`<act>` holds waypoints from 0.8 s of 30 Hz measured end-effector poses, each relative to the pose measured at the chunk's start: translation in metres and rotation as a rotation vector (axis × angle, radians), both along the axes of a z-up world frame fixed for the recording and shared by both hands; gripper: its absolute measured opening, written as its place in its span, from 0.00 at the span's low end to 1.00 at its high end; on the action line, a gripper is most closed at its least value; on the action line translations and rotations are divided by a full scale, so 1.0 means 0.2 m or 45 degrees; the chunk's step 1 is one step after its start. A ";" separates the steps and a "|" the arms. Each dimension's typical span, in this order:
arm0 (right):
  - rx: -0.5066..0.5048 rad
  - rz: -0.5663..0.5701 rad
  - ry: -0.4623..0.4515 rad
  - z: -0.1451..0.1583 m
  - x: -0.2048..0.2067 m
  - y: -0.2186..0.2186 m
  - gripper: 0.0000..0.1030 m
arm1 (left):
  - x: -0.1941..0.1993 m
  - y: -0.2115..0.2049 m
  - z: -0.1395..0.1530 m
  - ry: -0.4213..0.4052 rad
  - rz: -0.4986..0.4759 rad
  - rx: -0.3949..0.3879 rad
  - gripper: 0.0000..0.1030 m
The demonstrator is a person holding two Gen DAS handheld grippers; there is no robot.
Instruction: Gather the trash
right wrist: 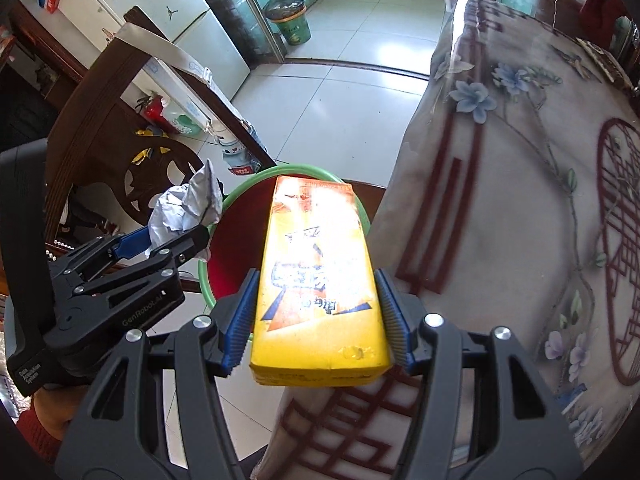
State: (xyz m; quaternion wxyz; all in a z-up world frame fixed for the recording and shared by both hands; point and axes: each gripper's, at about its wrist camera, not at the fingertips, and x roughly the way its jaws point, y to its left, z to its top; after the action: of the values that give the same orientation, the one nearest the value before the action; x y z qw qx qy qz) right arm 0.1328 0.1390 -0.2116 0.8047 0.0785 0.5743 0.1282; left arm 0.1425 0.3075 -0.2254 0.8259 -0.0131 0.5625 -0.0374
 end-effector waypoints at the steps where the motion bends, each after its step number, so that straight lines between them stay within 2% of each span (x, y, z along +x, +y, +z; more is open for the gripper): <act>1: -0.003 0.000 0.004 -0.01 0.01 0.01 0.54 | 0.00 0.01 -0.01 0.002 0.003 0.004 0.43; 4: -0.012 0.001 0.004 -0.02 0.03 0.03 0.54 | 0.02 0.03 -0.02 0.008 0.006 0.017 0.43; 7: 0.002 0.001 -0.007 -0.01 0.05 0.03 0.57 | 0.05 0.04 -0.02 0.021 0.008 0.016 0.50; 8: 0.003 -0.001 -0.012 0.00 0.05 0.03 0.63 | 0.05 0.05 -0.02 0.023 0.013 0.013 0.58; 9: -0.002 -0.006 -0.022 0.01 0.05 0.03 0.65 | 0.06 0.05 -0.02 0.021 0.019 0.008 0.66; 10: -0.007 -0.009 -0.034 0.02 0.05 0.03 0.65 | 0.06 0.05 0.00 0.013 0.025 0.005 0.68; 12: -0.020 -0.016 -0.062 0.07 0.03 0.00 0.65 | 0.06 0.04 0.02 -0.002 0.029 0.002 0.69; 14: -0.039 -0.032 -0.091 0.11 0.01 -0.03 0.74 | 0.06 0.03 0.04 -0.017 0.026 -0.001 0.69; 17: -0.057 -0.065 -0.127 0.16 -0.02 -0.10 0.79 | 0.05 -0.03 0.08 -0.040 0.003 -0.006 0.69; 20: -0.089 -0.090 -0.126 0.15 -0.05 -0.18 0.83 | 0.04 -0.09 0.10 -0.045 -0.025 -0.015 0.69; 23: -0.125 -0.141 -0.104 0.12 -0.10 -0.28 0.83 | 0.00 -0.18 0.15 -0.081 -0.089 -0.097 0.71; 24: -0.122 -0.157 -0.106 0.12 -0.13 -0.32 0.83 | -0.02 -0.22 0.18 -0.114 -0.119 -0.153 0.81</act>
State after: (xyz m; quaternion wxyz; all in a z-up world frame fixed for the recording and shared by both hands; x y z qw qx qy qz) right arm 0.1073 0.0742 -0.1873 0.8370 0.0696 0.5400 0.0539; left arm 0.1390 0.2634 -0.1885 0.8452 -0.0345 0.5219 -0.1102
